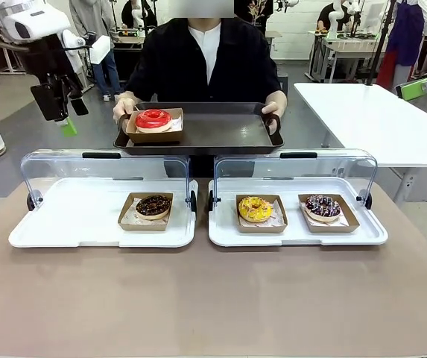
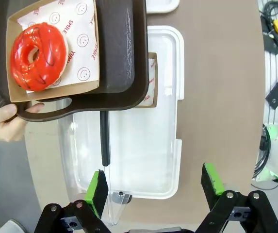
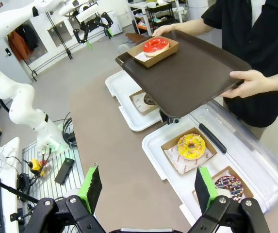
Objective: Provide the desired donut to the person.
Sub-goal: Pick up and lift the Paper togo box containing the Donut pointed at by the person.
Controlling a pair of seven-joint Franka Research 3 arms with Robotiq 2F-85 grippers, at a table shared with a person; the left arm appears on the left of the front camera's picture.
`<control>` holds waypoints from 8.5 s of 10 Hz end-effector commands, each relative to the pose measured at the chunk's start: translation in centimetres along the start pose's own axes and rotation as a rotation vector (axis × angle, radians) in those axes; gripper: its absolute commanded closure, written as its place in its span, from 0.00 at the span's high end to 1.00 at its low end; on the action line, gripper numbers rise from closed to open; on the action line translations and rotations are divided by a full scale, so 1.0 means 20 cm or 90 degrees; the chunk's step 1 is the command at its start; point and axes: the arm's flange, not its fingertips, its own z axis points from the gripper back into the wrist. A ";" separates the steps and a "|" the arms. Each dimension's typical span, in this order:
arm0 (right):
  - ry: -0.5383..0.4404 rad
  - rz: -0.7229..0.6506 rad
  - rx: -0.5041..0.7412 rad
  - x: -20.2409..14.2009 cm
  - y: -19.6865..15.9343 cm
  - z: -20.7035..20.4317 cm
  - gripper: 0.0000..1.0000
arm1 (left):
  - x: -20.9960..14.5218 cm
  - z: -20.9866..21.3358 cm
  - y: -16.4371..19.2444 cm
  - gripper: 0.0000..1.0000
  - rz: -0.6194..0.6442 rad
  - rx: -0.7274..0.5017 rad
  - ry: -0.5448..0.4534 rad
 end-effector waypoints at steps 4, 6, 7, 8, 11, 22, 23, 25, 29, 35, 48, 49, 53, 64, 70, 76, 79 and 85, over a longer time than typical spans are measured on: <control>-0.022 0.009 0.012 0.02 -0.01 0.00 1.00 | -0.73 -0.07 0.21 1.00 0.099 -0.113 -0.339; -0.022 0.009 0.012 0.02 -0.01 0.00 1.00 | -0.95 -0.11 0.19 1.00 0.087 -0.115 -0.488; -0.022 0.009 0.012 0.02 -0.01 0.00 1.00 | -1.04 -0.12 0.17 1.00 0.083 -0.108 -0.538; -0.022 0.009 0.012 0.02 -0.01 0.00 1.00 | -1.10 -0.13 0.16 1.00 0.071 -0.073 -0.580; -0.022 0.009 0.012 0.02 -0.01 0.00 1.00 | -1.25 -0.17 0.11 1.00 0.071 -0.004 -0.636; -0.022 0.009 0.012 0.02 -0.01 0.00 1.00 | -1.28 -0.15 0.10 1.00 0.092 -0.018 -0.615; -0.022 0.009 0.012 0.02 -0.01 0.00 1.00 | -1.28 -0.15 0.10 1.00 0.092 -0.018 -0.615; -0.022 0.009 0.012 0.02 -0.01 0.00 1.00 | -1.28 -0.15 0.10 1.00 0.092 -0.018 -0.615; -0.022 0.009 0.012 0.02 -0.01 0.00 1.00 | -1.28 -0.15 0.10 1.00 0.092 -0.018 -0.615; -0.022 0.009 0.012 0.02 -0.01 0.00 1.00 | -1.28 -0.15 0.10 1.00 0.092 -0.018 -0.615; 0.398 0.318 0.170 0.24 -0.07 -0.11 1.00 | -1.28 -0.15 0.10 1.00 0.092 -0.018 -0.615; 0.408 0.352 0.156 0.23 -0.09 -0.17 1.00 | -1.28 -0.15 0.10 1.00 0.092 -0.018 -0.615; 0.435 0.472 0.088 0.01 -0.04 -0.40 1.00 | -1.28 -0.15 0.10 1.00 0.092 -0.018 -0.615; 0.558 0.322 0.003 -0.48 -0.38 -0.74 1.00 | -1.28 -0.15 0.10 1.00 0.092 -0.018 -0.615; 0.576 0.339 0.018 -0.53 -0.35 -0.72 1.00 | -1.28 -0.15 0.10 1.00 0.092 -0.018 -0.615; 0.617 0.297 -0.070 -0.62 -0.44 -0.97 1.00 | -1.28 -0.15 0.10 1.00 0.092 -0.018 -0.615; 0.599 0.310 -0.061 -0.70 -0.48 -1.04 1.00 | -1.28 -0.15 0.10 1.00 0.092 -0.018 -0.615; 0.615 0.307 -0.060 -0.82 -0.57 -1.16 1.00 | -1.28 -0.15 0.10 1.00 0.092 -0.018 -0.615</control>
